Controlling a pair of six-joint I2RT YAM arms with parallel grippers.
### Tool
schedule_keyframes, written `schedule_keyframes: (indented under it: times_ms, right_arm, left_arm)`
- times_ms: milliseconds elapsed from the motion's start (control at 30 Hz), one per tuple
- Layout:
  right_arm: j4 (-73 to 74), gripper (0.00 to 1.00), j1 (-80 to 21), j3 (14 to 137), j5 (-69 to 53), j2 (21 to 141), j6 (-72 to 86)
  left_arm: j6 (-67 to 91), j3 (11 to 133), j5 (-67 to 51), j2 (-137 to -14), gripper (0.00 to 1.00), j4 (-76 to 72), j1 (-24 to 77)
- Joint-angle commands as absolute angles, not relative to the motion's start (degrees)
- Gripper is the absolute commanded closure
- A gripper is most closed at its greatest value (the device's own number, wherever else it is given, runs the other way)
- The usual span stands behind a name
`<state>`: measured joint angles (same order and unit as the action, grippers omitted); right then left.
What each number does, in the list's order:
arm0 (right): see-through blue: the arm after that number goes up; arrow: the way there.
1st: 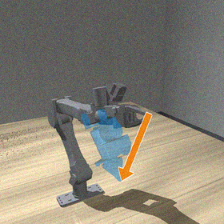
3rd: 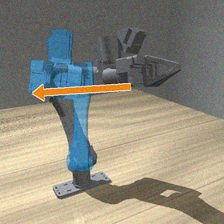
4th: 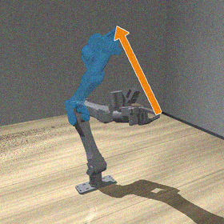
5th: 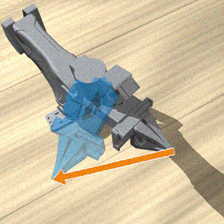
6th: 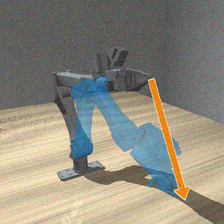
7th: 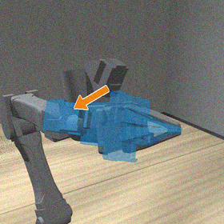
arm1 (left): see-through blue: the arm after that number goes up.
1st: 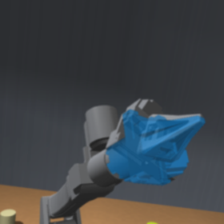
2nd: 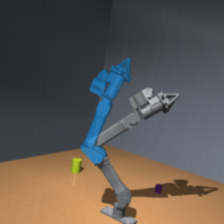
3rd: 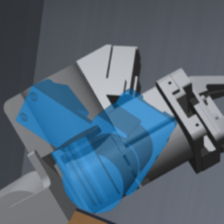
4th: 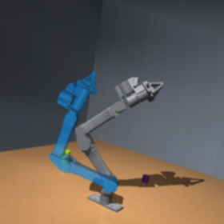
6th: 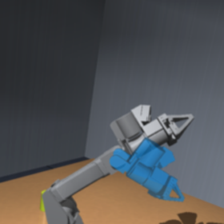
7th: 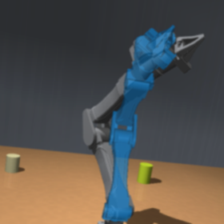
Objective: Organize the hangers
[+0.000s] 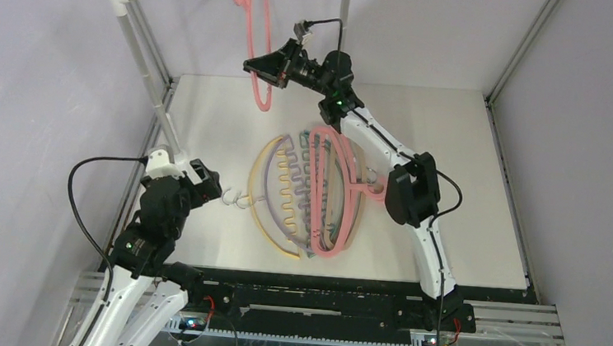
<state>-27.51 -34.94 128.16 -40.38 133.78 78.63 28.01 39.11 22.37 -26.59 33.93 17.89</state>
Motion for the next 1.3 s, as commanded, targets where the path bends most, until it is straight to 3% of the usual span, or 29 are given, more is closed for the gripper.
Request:
schedule_keyframes:
  times_ms: [0,33,133,333,400,567,833,1267]
  right_arm:
    - [-24.54,0.86,-33.85,120.52,-40.05,127.32,76.35]
    - [-24.46,0.82,-33.62,119.02,-40.34,126.49,75.74]
    - [-23.42,0.49,-32.98,113.48,-40.39,122.55,72.98]
    - [-17.29,0.25,-30.56,101.82,-37.95,111.26,64.31]
    - [-15.22,0.21,-29.68,98.11,-37.05,107.24,61.79]
    - [-0.27,0.2,-28.06,92.12,-31.81,98.73,51.52]
    - [33.35,0.22,-28.83,82.25,-5.94,87.15,30.0]
    - [47.36,0.37,-40.76,68.11,13.65,90.59,30.31]
  left_arm:
    - [27.66,39.14,22.9,-27.58,0.01,31.94,18.06]
    - [27.76,38.99,22.79,-27.6,0.01,31.88,18.09]
    - [27.86,38.59,22.44,-27.29,0.01,31.41,18.04]
    - [27.64,38.05,22.94,-27.18,0.01,31.25,18.06]
    - [27.45,37.66,22.78,-27.21,0.01,30.94,18.01]
    - [27.04,37.57,22.47,-27.86,0.0,30.71,18.1]
    - [26.86,36.6,22.11,-28.46,0.01,30.78,18.06]
    - [27.75,35.73,21.02,-30.63,0.01,29.33,18.05]
